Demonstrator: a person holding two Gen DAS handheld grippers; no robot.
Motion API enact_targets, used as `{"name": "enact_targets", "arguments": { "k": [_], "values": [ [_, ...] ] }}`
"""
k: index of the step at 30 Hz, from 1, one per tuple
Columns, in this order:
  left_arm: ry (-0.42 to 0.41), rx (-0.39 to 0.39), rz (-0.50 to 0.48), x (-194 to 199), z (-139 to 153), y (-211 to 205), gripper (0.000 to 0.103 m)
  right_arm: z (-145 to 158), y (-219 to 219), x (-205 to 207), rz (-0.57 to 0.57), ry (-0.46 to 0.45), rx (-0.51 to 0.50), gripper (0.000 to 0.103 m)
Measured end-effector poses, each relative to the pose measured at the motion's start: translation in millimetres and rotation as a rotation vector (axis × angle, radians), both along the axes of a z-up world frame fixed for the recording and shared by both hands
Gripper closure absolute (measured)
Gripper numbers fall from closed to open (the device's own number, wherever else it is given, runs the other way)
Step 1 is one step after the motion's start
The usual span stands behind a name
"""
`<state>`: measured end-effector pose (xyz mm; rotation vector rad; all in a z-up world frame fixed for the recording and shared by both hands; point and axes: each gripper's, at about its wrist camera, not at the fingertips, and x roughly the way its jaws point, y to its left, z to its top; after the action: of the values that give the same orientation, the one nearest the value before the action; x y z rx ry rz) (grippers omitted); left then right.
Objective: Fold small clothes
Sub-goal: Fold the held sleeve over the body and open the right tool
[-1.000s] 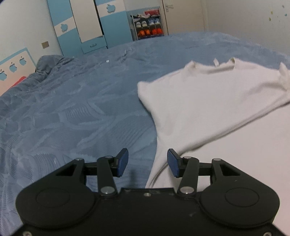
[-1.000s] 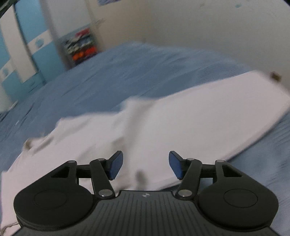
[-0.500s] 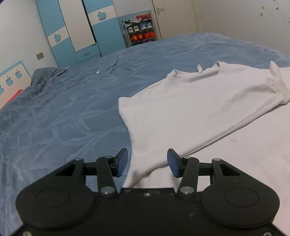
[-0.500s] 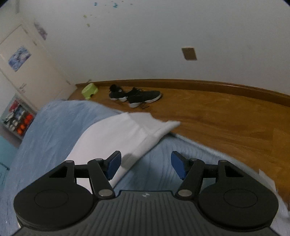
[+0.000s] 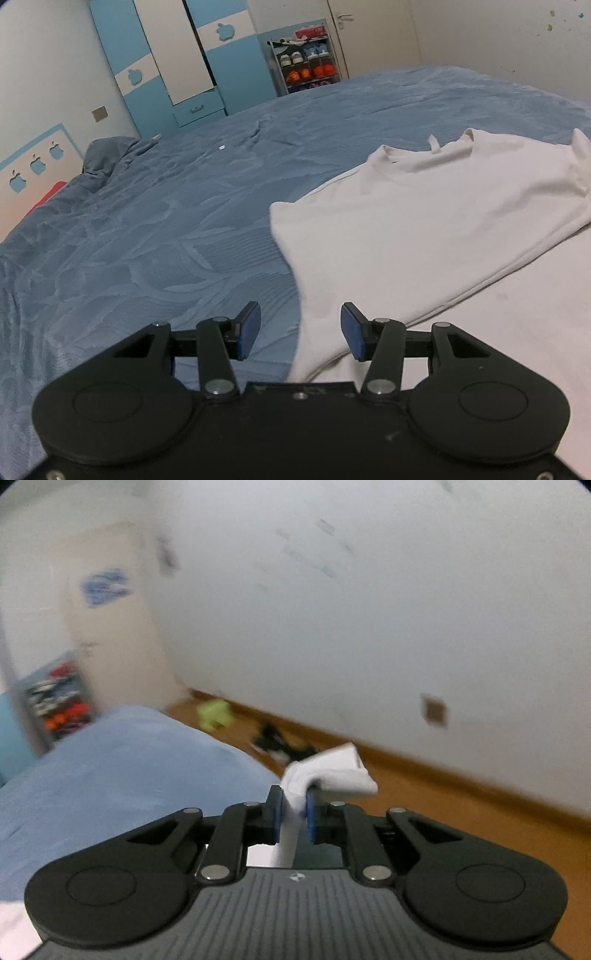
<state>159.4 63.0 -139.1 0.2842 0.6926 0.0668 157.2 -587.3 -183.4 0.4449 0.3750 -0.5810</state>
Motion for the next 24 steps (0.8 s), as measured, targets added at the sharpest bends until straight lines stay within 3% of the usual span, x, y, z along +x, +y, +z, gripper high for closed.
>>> {"name": "enact_targets", "arguments": {
  "k": [5, 15, 24],
  "values": [
    [-0.043, 0.023, -0.004, -7.8, 11.0, 10.5, 0.053, 38.6, 80.7, 15.8, 0.203, -0.029, -0.120, 0.089],
    [-0.036, -0.019, 0.067, -7.8, 10.2, 61.9, 0.053, 42.5, 229.8, 43.5, 0.383, -0.028, -0.052, 0.089],
    [-0.031, -0.131, 0.111, -6.1, 3.9, 101.2, 0.053, 40.6, 348.6, 59.3, 0.557, -0.011, -0.020, 0.089]
  ]
}}
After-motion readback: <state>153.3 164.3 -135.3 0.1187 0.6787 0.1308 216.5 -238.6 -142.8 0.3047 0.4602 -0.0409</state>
